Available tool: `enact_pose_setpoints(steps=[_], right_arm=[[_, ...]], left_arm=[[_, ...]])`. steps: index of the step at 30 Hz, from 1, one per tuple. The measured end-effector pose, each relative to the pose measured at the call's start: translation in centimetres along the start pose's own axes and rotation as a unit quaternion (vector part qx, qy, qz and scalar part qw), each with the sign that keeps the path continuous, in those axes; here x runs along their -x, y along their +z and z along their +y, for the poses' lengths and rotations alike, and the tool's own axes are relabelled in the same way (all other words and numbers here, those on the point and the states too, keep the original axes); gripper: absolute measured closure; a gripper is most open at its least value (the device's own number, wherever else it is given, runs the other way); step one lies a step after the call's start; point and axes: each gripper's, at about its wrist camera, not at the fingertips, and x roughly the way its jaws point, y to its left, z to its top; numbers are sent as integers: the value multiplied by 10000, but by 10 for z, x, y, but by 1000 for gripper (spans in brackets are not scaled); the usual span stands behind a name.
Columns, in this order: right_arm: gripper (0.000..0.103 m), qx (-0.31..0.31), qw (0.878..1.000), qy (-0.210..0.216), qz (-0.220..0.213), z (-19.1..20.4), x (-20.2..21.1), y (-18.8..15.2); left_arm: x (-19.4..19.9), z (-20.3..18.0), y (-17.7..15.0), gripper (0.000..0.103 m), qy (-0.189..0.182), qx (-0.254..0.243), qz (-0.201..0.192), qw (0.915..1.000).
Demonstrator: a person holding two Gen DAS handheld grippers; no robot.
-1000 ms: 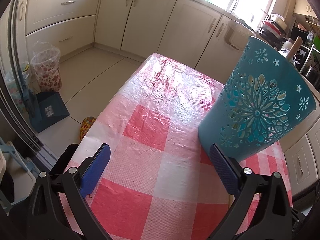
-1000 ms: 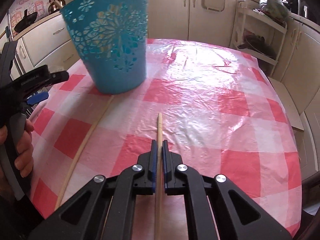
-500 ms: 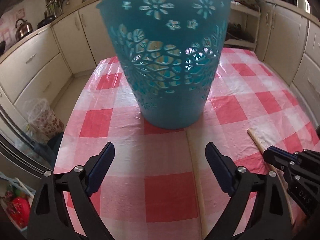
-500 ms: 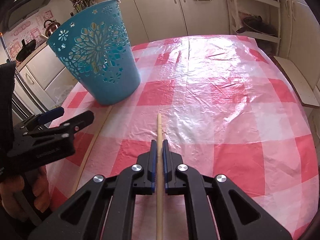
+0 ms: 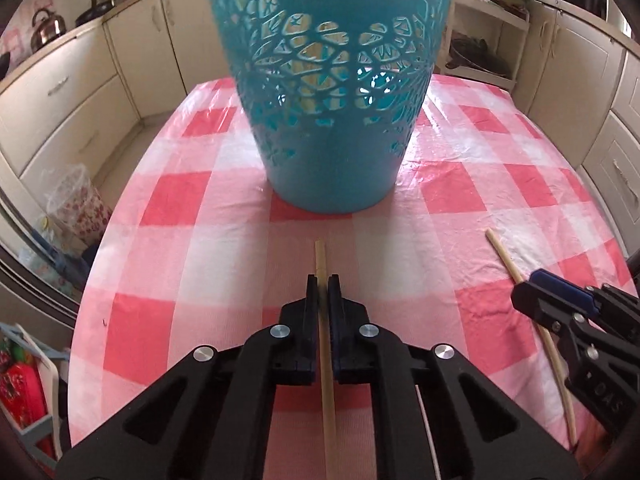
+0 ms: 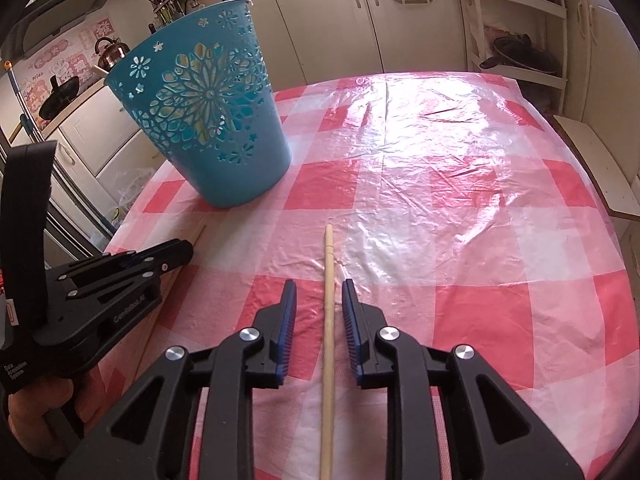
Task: Organize utensils
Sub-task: 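Close the left gripper on a wooden stick and lift it slightly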
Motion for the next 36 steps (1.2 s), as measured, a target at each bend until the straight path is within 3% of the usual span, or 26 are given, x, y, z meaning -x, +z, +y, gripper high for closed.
enact_pose_setpoints(steps=[2, 5, 8, 10, 12, 13, 21, 30, 36], right_arm=[[77, -8, 10000, 4, -3, 0, -1, 1], [75, 11, 10000, -1, -11, 1, -1, 0], [74, 17, 10000, 7, -17, 0, -1, 0], [74, 13, 10000, 10, -20, 0, -1, 0], [73, 21, 10000, 4, -19, 0, -1, 0], [73, 22, 10000, 1, -20, 1, -1, 0], [72, -1, 10000, 24, -20, 1, -2, 1], [67, 26, 10000, 30, -16, 4, -4, 3], [65, 49, 10000, 50, -19, 5, -3, 2]], left_arm=[[0, 5, 0, 93, 9, -11, 113, 9999], [-3, 11, 6, 57, 168, -75, 219, 9996], [-6, 13, 11, 56, 216, -211, 230, 9993], [-7, 13, 13, 63, 156, -287, 224, 9992], [-7, 11, 14, 91, 18, -328, 212, 9992], [-6, 9, 14, 98, -26, -360, 213, 9991], [-2, 10, 10, 96, -227, -456, 295, 9983], [-1, 12, 9, 98, -367, -528, 177, 9978], [22, 15, 8, 98, -460, -506, 0, 9977]])
